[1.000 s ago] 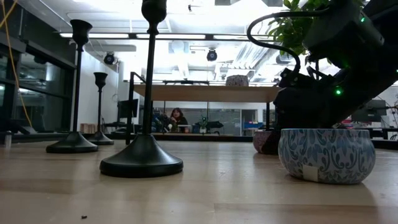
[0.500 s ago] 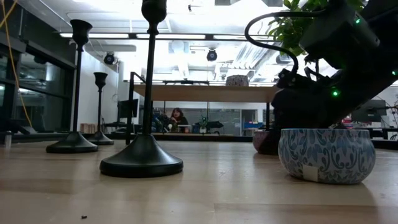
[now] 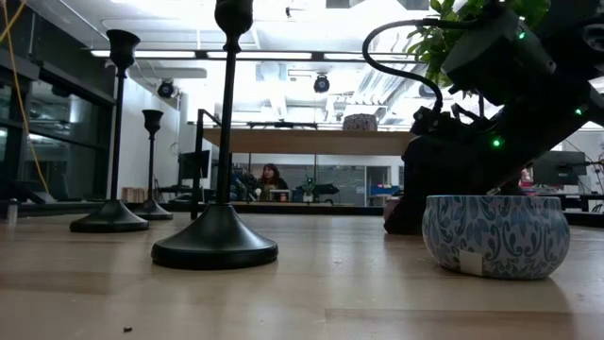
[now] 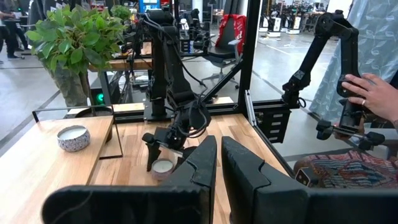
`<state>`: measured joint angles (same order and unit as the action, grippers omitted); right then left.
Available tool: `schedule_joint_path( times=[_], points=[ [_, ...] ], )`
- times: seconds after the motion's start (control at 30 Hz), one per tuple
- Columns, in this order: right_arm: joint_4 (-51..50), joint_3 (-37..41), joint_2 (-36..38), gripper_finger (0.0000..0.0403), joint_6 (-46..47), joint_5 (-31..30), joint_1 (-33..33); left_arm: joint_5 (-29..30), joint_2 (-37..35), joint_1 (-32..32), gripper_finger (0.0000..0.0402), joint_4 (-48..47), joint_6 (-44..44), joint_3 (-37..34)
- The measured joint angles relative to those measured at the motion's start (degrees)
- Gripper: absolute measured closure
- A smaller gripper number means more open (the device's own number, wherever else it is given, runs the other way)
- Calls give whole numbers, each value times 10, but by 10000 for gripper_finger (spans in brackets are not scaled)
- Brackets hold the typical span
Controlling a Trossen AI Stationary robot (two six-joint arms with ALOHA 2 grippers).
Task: Pick & Place candle stick holders
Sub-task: Put the pink scented candle on the shelf
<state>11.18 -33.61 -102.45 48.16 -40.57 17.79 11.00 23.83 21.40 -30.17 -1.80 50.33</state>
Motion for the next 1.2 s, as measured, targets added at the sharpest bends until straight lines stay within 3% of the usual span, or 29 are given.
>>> schedule_joint_path(
  times=[0.2, 0.73, 1.2],
  points=[
    [-2, -1, 0, 30, 1, 6, -1, 0, 0, 0, 376, 0, 0, 0],
    [12, 0, 0, 108, 4, -10, -2, 0, 0, 0, 376, 0, 0, 0],
    [-39, -63, -2, 109, -22, -3, -2, 0, 0, 0, 376, 0, 0, 0]
  ],
)
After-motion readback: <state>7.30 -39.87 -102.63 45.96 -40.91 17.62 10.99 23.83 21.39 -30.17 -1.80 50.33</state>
